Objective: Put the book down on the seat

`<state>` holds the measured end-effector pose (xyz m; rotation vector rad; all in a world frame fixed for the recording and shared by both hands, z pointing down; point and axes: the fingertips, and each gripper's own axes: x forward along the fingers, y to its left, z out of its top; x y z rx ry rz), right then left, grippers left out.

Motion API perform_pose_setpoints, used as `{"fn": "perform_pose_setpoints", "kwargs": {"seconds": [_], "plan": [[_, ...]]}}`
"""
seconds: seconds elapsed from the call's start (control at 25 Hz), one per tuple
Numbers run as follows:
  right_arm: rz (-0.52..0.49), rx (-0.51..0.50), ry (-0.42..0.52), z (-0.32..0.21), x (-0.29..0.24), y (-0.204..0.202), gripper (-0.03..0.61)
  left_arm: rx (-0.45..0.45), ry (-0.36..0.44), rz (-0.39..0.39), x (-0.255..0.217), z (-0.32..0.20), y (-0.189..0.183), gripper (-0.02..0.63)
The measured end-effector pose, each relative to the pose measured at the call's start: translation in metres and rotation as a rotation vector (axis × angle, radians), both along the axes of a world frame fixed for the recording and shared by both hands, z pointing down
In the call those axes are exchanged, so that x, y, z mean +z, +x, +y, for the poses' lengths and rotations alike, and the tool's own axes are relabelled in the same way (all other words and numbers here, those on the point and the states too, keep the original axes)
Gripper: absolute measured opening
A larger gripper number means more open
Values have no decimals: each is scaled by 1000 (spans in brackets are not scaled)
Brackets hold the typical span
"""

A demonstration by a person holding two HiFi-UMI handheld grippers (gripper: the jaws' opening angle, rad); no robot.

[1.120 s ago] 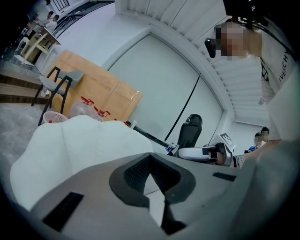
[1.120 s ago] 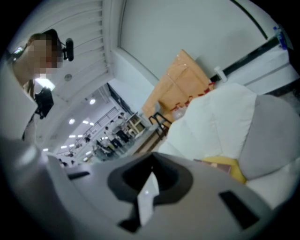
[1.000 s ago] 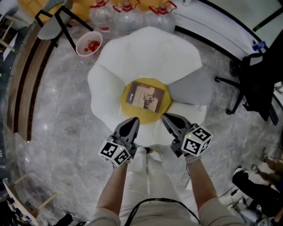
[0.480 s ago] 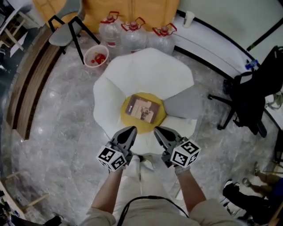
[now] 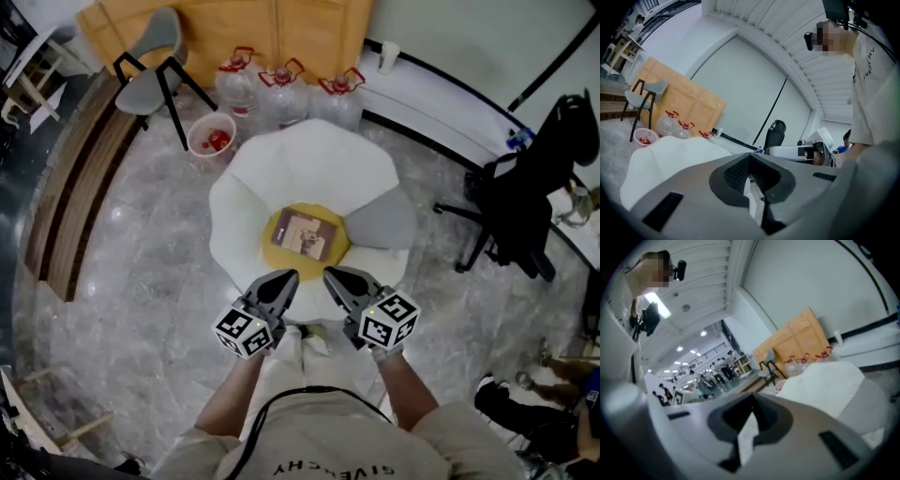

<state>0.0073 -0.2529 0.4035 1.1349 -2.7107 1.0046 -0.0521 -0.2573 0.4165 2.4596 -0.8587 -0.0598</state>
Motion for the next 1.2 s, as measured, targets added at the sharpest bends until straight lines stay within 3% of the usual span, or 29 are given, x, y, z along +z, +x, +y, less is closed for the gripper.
{"fn": "perform_pose_setpoints", "kwargs": {"seconds": [0.48,0.84,1.2], "plan": [[5,14,52,16,-63,0,15,29,51,17,-72,4,-5,22],[24,12,75,30,-94,12,15,86,64,69,-103,14,13,21],[-8,4,137,26,-125,6,15,90,112,53,-130,11,11,21]]}}
